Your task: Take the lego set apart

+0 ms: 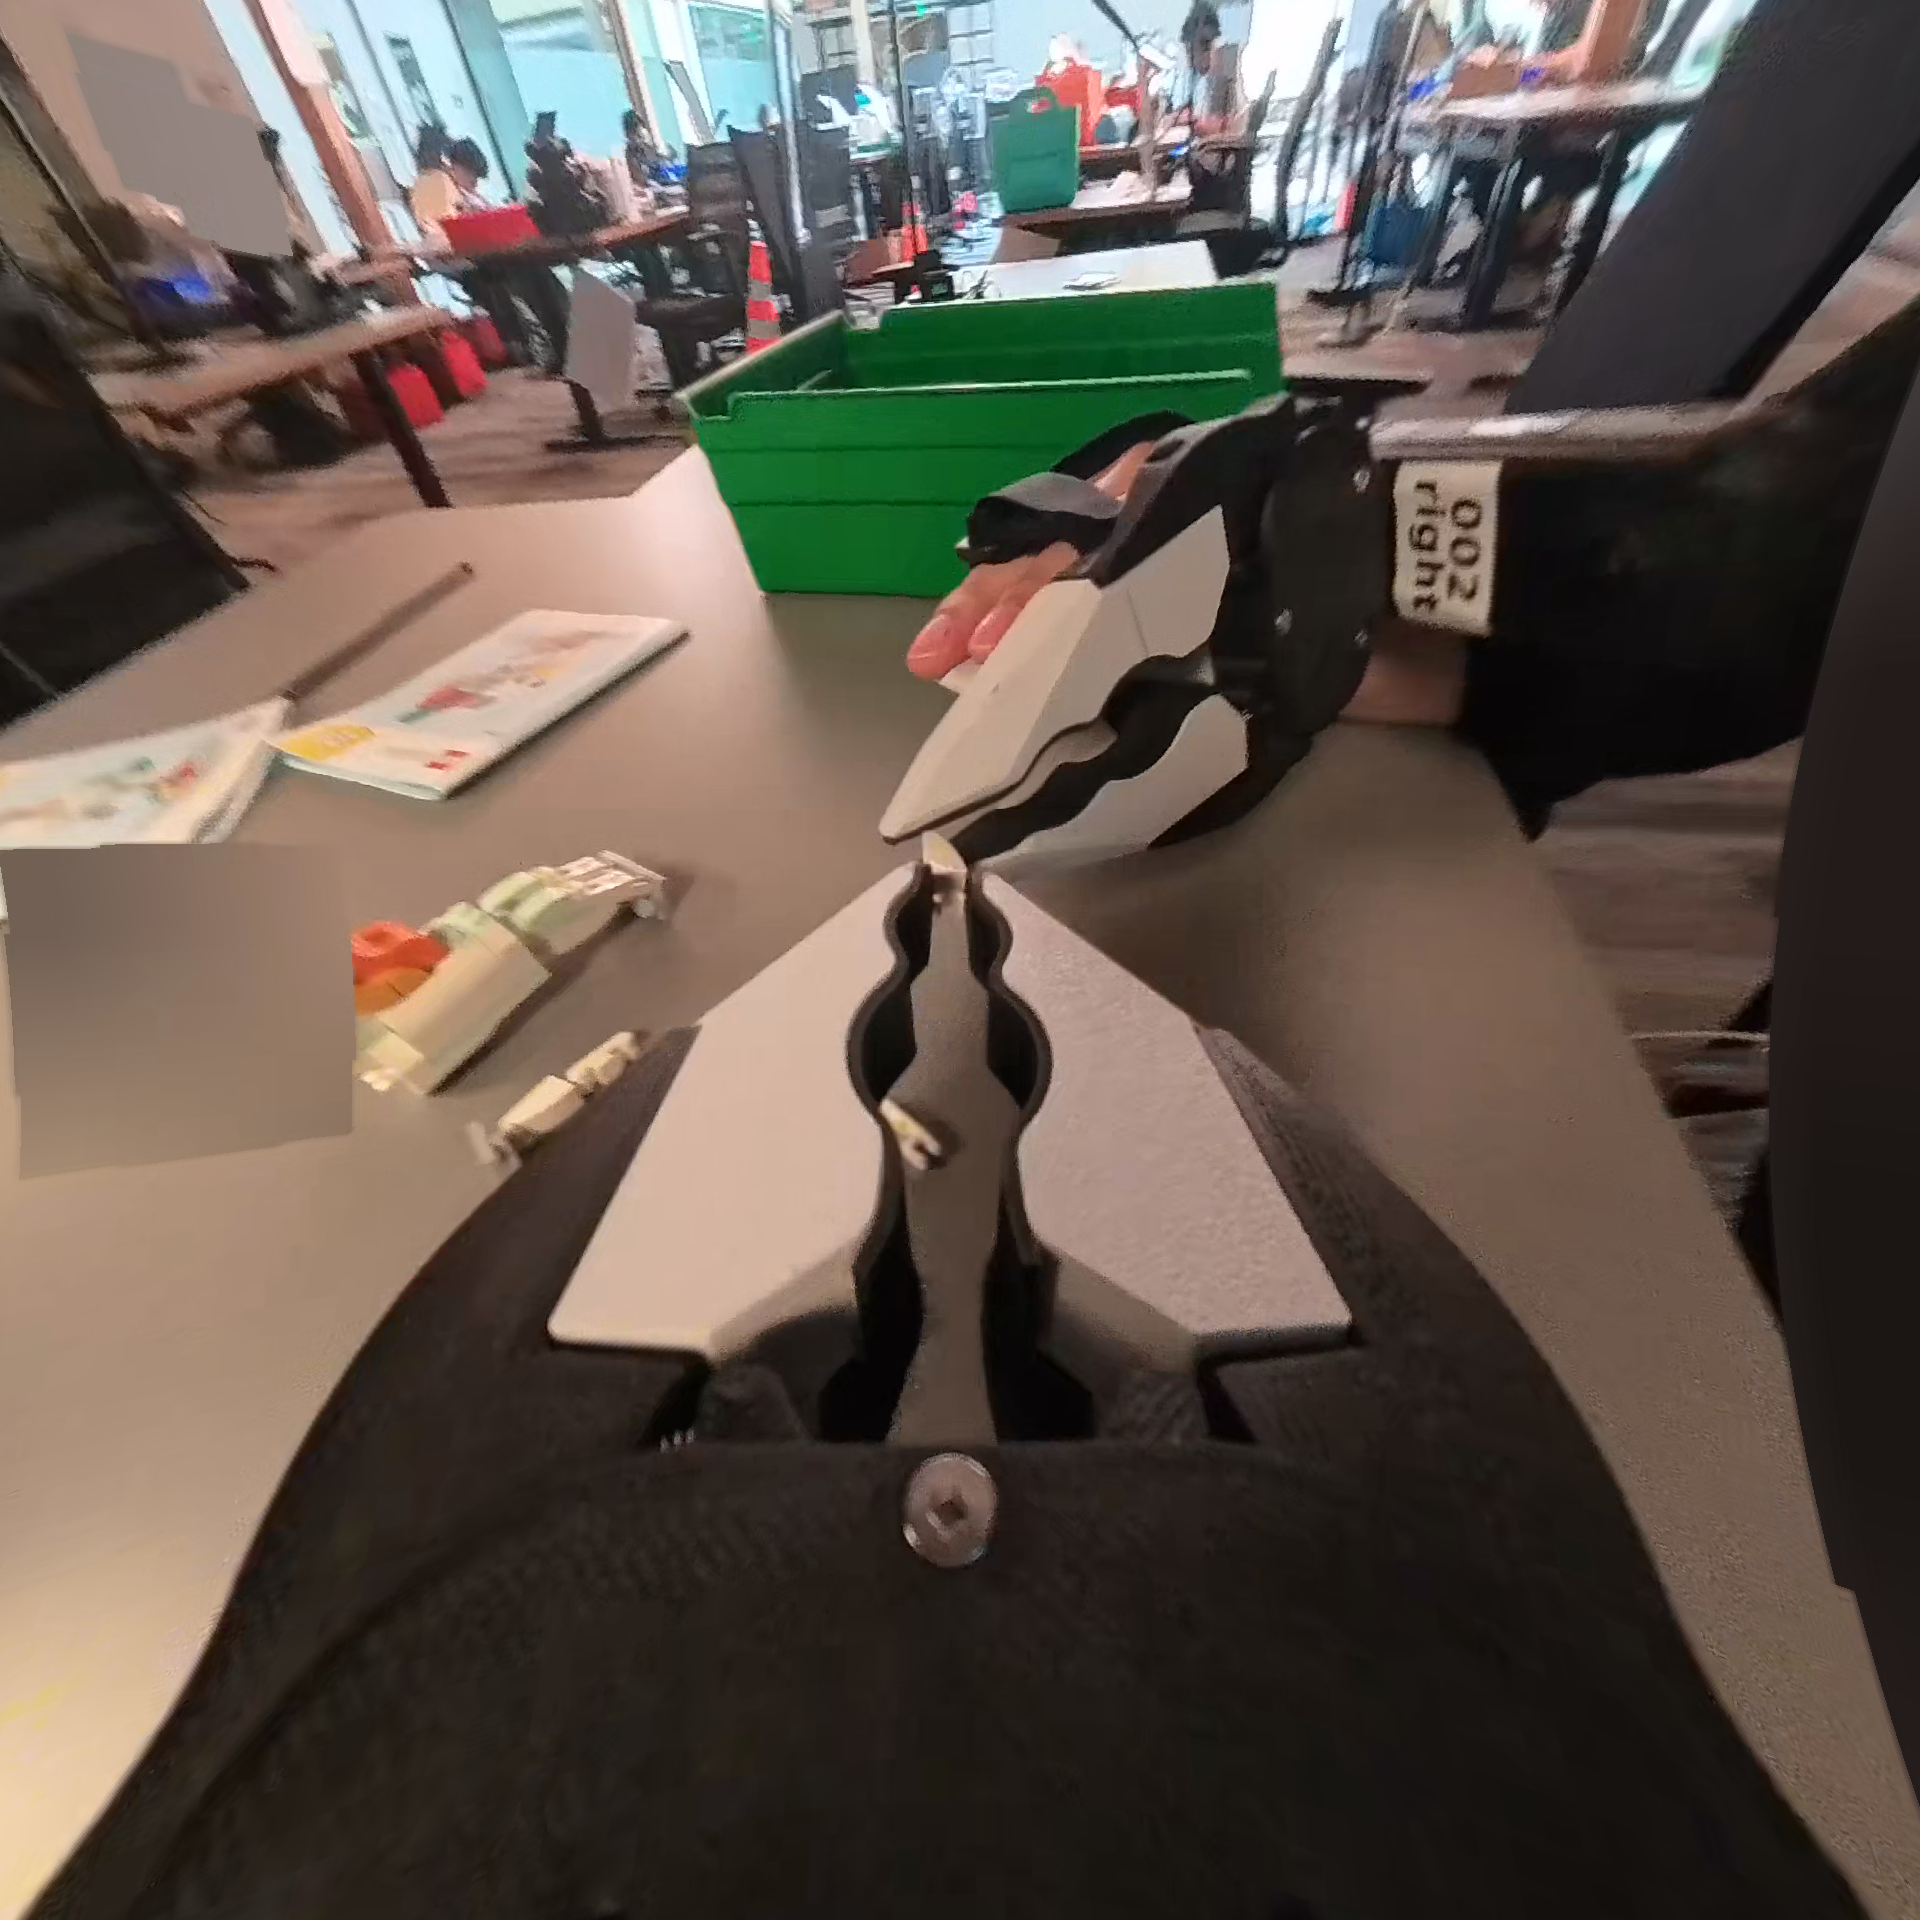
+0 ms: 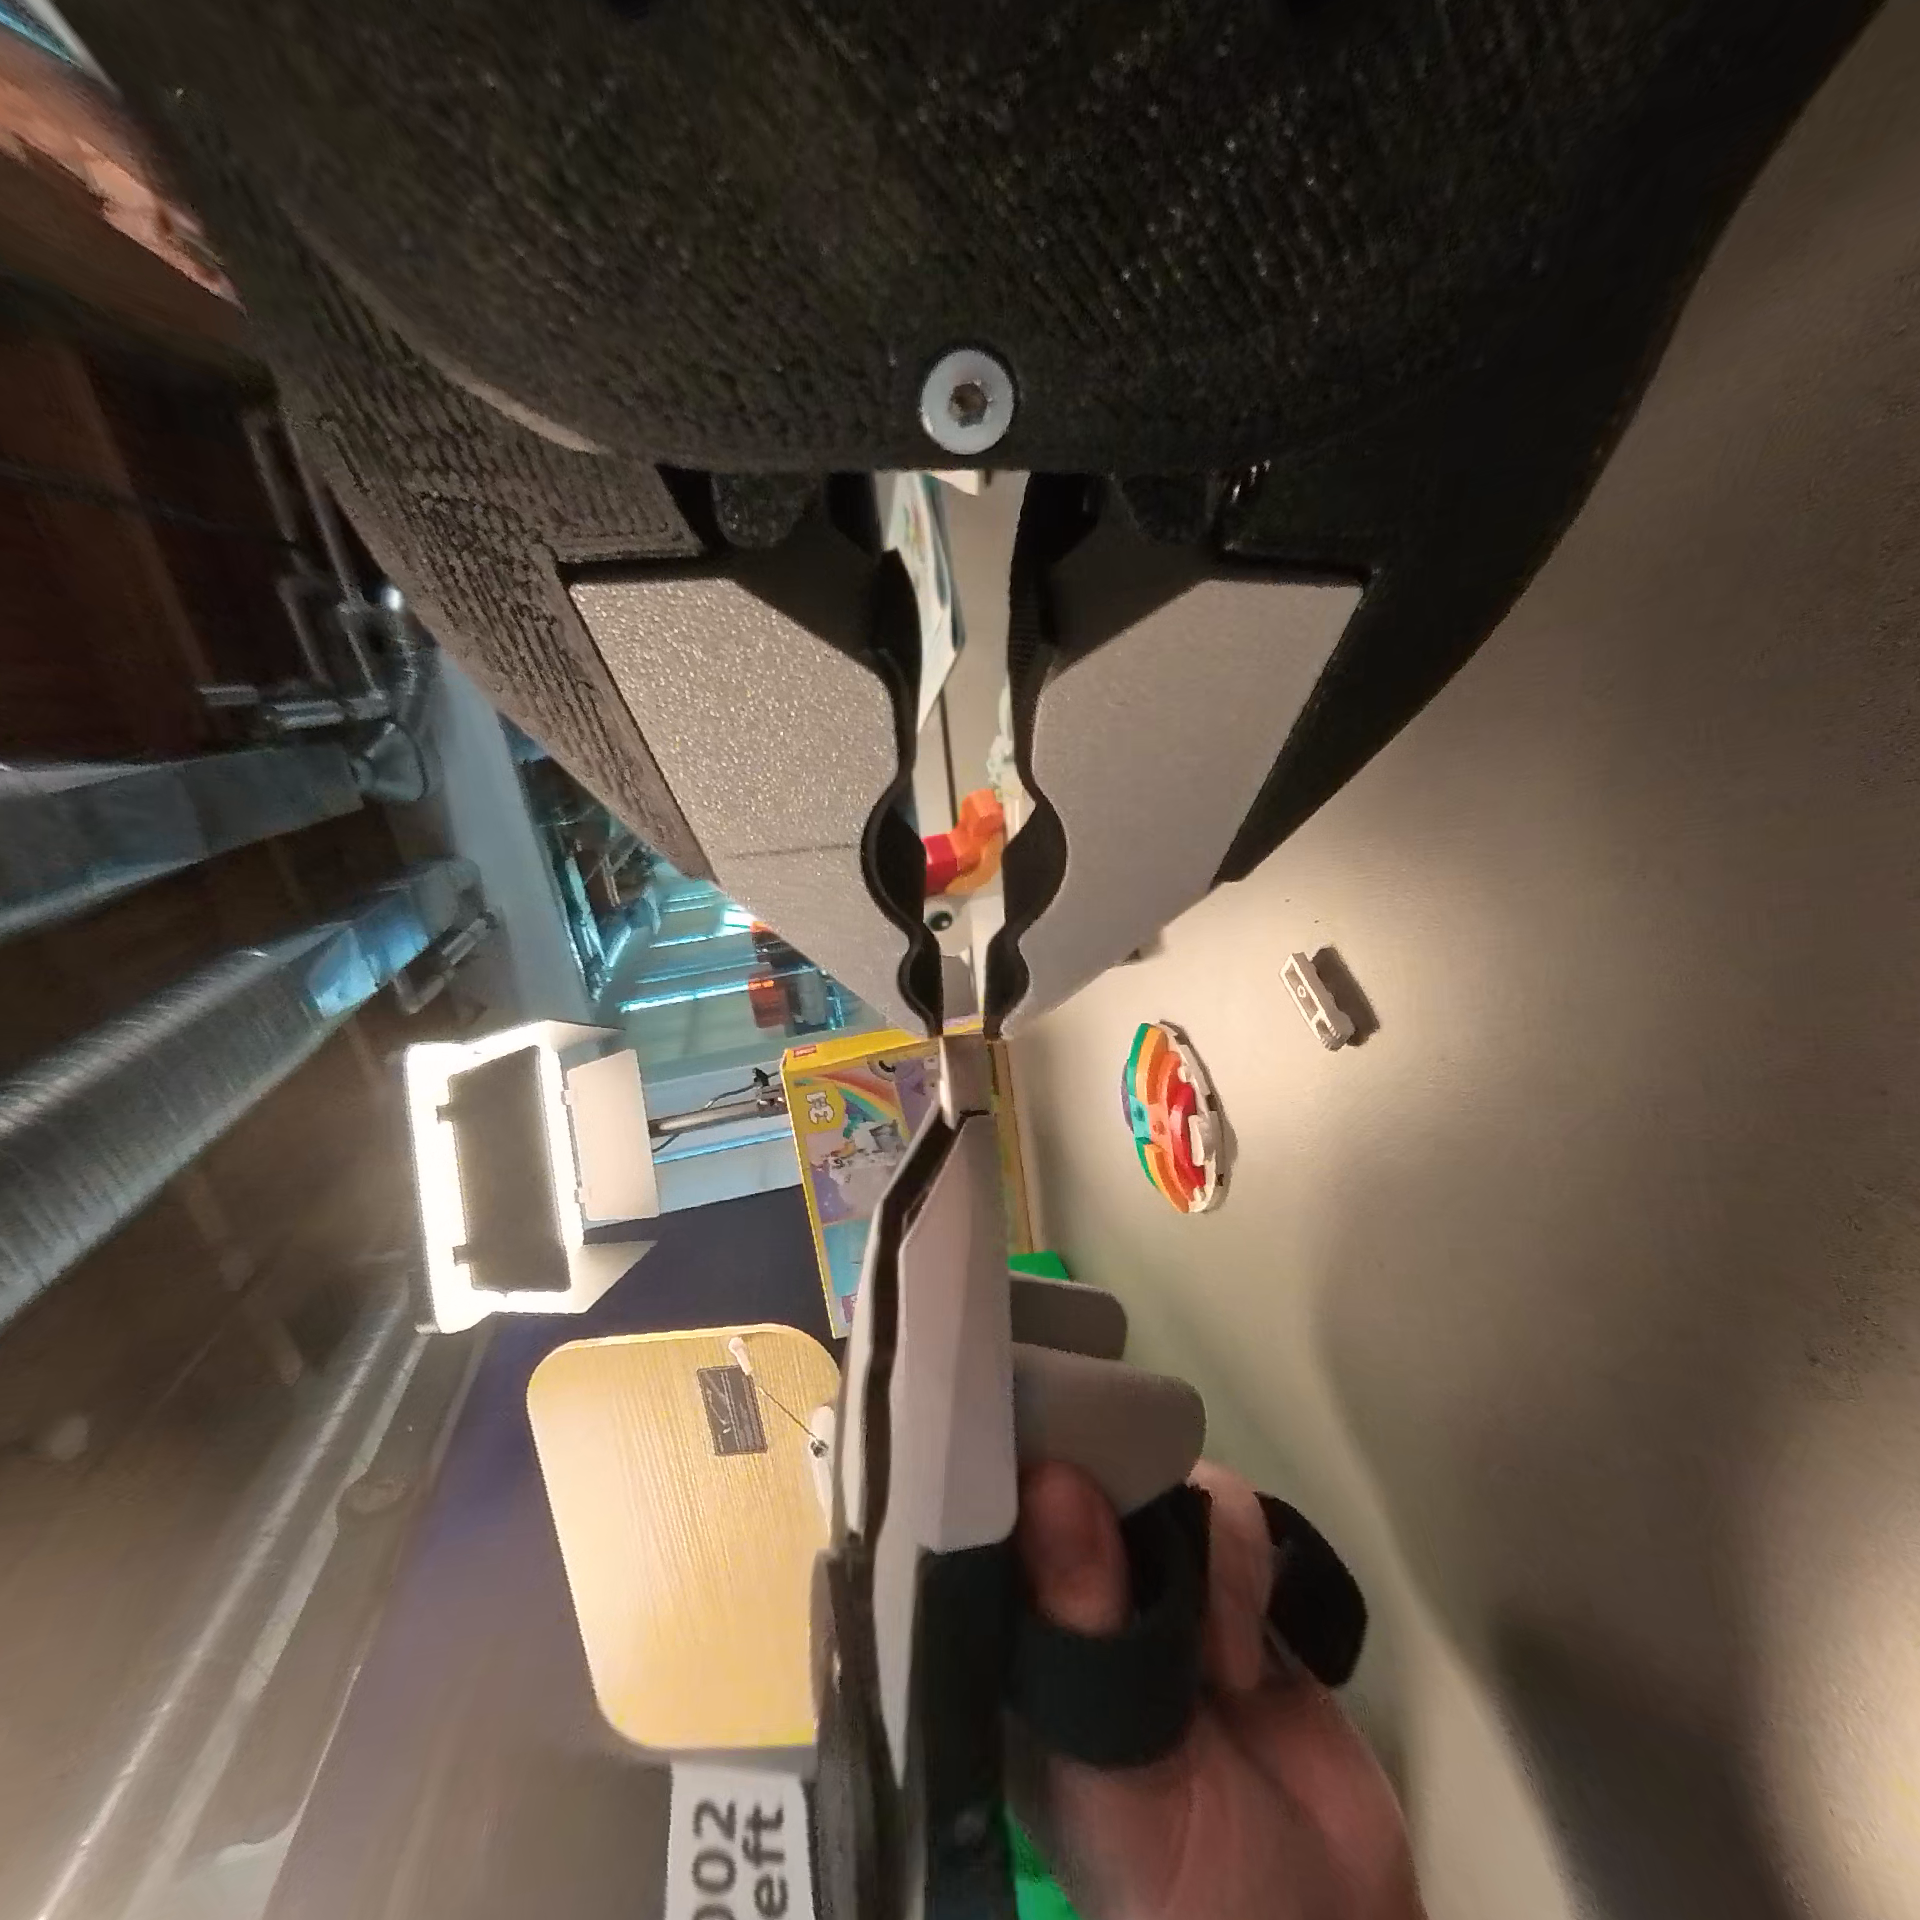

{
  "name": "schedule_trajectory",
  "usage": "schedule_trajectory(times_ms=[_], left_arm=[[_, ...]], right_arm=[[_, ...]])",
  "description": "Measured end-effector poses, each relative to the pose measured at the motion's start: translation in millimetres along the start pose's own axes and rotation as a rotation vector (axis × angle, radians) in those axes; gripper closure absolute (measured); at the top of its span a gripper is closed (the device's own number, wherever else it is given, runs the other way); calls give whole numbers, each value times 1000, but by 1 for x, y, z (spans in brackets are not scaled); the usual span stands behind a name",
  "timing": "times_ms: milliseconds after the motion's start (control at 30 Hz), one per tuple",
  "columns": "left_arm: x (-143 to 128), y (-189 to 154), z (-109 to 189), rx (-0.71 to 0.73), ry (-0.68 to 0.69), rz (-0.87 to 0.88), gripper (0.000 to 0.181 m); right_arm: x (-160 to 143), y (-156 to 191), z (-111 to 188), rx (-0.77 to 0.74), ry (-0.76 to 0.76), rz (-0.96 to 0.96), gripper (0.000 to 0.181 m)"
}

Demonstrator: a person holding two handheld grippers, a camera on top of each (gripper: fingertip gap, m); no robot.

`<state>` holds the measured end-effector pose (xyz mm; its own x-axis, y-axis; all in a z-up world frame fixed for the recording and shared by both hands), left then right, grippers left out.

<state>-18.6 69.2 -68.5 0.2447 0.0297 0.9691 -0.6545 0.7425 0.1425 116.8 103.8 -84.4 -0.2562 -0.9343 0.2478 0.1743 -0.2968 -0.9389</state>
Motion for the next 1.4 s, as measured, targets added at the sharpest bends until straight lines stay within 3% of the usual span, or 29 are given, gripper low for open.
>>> schedule_trajectory(times_ms=[200,467,533,667,800,967,1167,1400], left_arm=[[-5,-6,-2,80,24,-226,176],[-16,-17,-7,166,83,-564,176],[-16,-17,-8,167,91,-496,175],[-11,-5,-8,106,121,-157,163],[-14,2,-9,22,180,57,166],[-18,-1,-12,26,230,21,179],[-19,-6,-16,127,308,-114,175],[-20,-8,-18,141,339,-128,168]], right_arm=[[1,3,-2,67,-57,-87,164],[-4,11,-7,187,-18,-123,175],[-4,12,-8,181,11,-82,177],[-3,15,-10,122,109,116,179],[-2,19,-11,102,159,245,180],[1,27,-15,118,218,400,179],[0,33,-20,126,278,506,180],[-1,32,-21,110,307,535,180]])
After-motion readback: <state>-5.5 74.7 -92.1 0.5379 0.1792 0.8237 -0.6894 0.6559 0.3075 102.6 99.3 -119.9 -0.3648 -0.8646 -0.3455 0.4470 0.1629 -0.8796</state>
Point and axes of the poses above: each gripper's, where its closed fingertips meet, z back along the fingers, x out of its top, y = z × x across the jaws, the point moved 8 cm from there along z, back along the fingers, and after that the axes turned 11 degrees about x, right-handed, at the moved point
